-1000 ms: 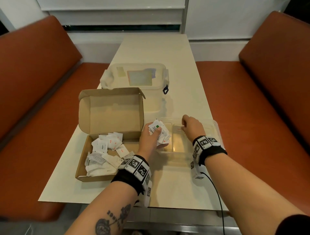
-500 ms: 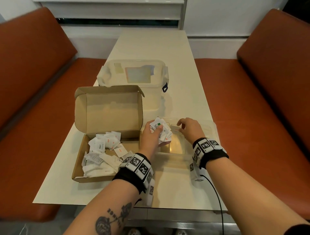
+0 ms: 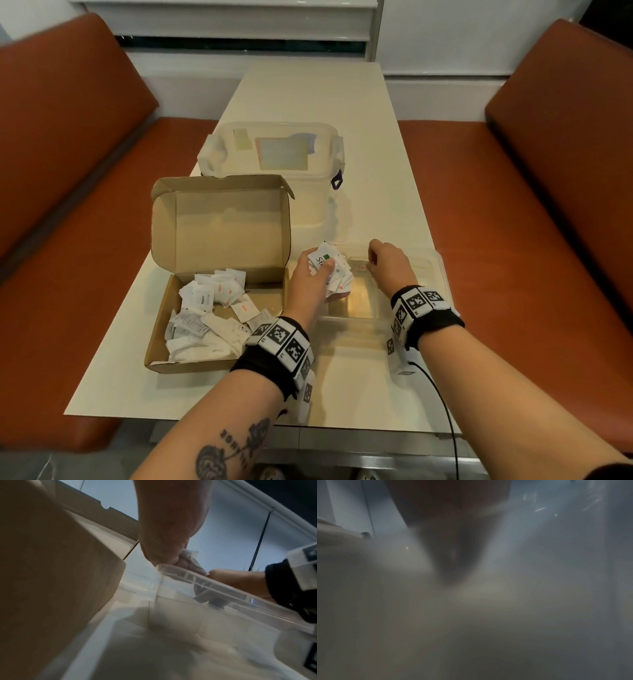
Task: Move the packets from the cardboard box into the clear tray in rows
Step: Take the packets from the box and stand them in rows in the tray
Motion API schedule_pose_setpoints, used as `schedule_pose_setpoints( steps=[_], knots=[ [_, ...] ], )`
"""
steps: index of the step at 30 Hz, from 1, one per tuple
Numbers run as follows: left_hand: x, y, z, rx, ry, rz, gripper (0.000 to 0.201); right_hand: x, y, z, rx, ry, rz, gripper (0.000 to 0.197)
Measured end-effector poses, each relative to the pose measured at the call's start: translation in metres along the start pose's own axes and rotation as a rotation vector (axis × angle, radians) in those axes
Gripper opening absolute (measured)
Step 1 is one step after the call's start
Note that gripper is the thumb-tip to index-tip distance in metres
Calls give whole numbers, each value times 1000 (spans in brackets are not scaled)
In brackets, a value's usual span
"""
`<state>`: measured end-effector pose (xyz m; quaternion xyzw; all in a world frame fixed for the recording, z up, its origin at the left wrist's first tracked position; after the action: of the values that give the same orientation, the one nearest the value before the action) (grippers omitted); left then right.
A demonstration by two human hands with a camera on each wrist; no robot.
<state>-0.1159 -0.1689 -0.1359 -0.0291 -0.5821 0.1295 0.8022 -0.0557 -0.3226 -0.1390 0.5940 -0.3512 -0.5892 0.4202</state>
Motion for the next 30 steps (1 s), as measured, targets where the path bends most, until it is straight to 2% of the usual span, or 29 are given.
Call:
schedule_pose_setpoints(
  steps=[6,8,11,14,20,30],
  knots=[
    [-2,0,2,-6,22,21,28,1,5,3,-4,-6,-38,7],
    [-2,-2,2,-2,26,39,30,-4,11,7,42,20,-50,11],
    [2,-6,1,2,22,82,31,-21,23,14,122,73,-283,13],
    [7,-10,-1,-13,21,124,27,-39,28,20,51,100,-507,9],
    [5,-12,1,-56,57,182,29,-40,27,27,-48,39,-504,31],
    [5,-16,11,-163,61,155,30,-30,29,33,2,-40,-535,13]
  ],
)
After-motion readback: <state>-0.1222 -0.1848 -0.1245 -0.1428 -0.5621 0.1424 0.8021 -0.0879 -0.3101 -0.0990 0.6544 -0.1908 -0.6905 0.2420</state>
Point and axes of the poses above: each hand's wrist, its own z-axis away from the middle knuckle, its own y-axis out of the back of the hand, x = y × z, the point moved 3 cm from there along -z, towards the middle knuckle
